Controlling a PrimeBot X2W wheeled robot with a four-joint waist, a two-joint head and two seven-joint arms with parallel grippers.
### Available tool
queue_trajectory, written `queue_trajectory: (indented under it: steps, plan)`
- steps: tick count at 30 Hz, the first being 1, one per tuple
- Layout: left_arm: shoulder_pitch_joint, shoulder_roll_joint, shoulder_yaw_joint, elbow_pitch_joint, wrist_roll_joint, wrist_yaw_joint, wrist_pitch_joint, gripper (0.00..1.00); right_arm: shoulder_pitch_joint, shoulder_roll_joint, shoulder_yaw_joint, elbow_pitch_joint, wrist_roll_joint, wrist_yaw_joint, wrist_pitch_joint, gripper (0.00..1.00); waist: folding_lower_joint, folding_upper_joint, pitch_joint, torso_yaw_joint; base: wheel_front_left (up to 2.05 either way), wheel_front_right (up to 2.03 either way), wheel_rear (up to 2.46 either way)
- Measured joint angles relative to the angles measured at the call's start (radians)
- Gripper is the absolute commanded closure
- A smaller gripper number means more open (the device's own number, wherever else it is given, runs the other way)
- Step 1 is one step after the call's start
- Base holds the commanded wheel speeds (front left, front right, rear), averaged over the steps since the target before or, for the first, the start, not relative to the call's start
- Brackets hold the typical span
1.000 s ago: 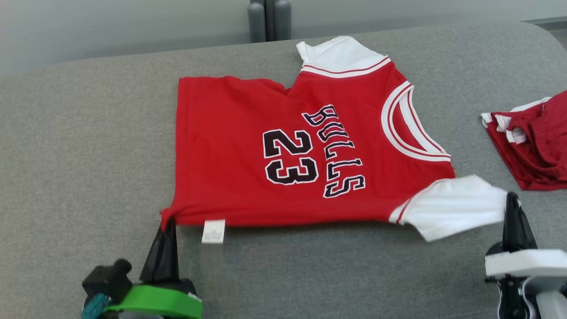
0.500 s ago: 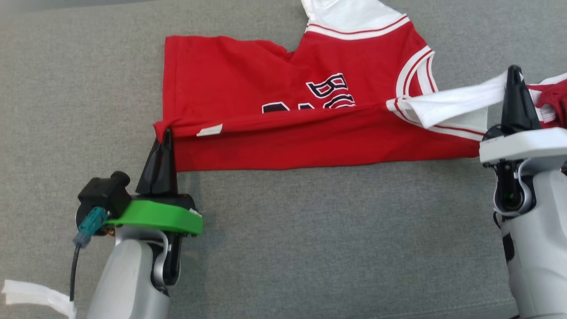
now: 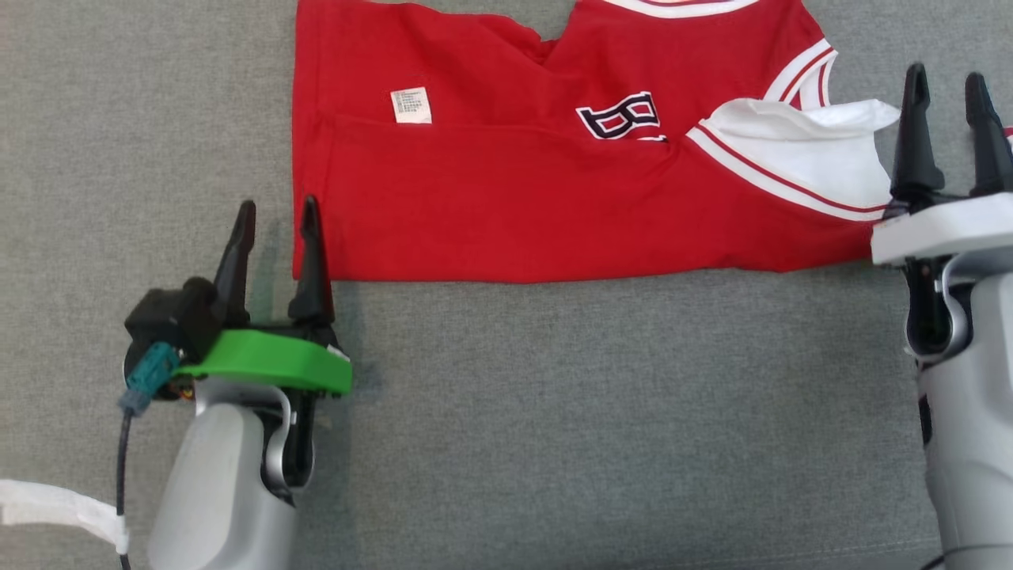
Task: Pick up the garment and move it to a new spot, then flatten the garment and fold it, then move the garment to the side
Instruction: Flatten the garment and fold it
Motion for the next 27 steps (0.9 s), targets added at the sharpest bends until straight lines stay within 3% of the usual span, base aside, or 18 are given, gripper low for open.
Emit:
queue_trajectory:
  steps: [10, 19, 20, 21, 22, 27]
  plan:
    - [0.048, -0.001, 0.002, 0.064, 0.039, 0.000, 0.000, 0.00, 0.212, 0.003, -0.006, -0.067, -0.169, 0.000, 0.000, 0.00, 0.0000, 0.0000, -0.009, -0.006, 0.00, 0.00, 0.00]
    - [-0.011, 0.001, 0.001, 0.244, 0.073, 0.000, -0.013, 0.00, 0.203, 0.010, 0.033, 0.107, -0.206, 0.000, -0.010, 0.00, -0.0001, 0.0000, -0.001, -0.015, 0.00, 0.00, 0.00]
    - [-0.020, 0.001, -0.006, 0.264, 0.069, 0.000, -0.016, 0.00, 0.193, 0.010, 0.036, 0.124, -0.203, 0.000, -0.011, 0.51, -0.0001, 0.0000, -0.001, -0.015, 0.00, 0.00, 0.00]
    - [-0.028, 0.002, -0.013, 0.280, 0.064, 0.000, -0.017, 0.54, 0.187, 0.010, 0.044, 0.137, -0.199, 0.000, -0.012, 0.98, -0.0001, 0.0000, -0.002, -0.014, 0.00, 0.00, 0.00]
    - [-0.035, 0.002, -0.024, 0.297, 0.057, 0.000, -0.018, 1.00, 0.181, 0.006, 0.056, 0.148, -0.192, 0.000, -0.012, 1.00, -0.0001, 0.0000, -0.003, -0.013, 0.00, 0.00, 0.00]
    - [-0.055, 0.006, -0.079, 0.351, 0.009, 0.001, -0.021, 1.00, 0.173, -0.010, 0.098, 0.160, -0.158, 0.000, -0.010, 1.00, 0.0000, 0.0000, -0.022, -0.007, 0.00, 0.00, 0.00]
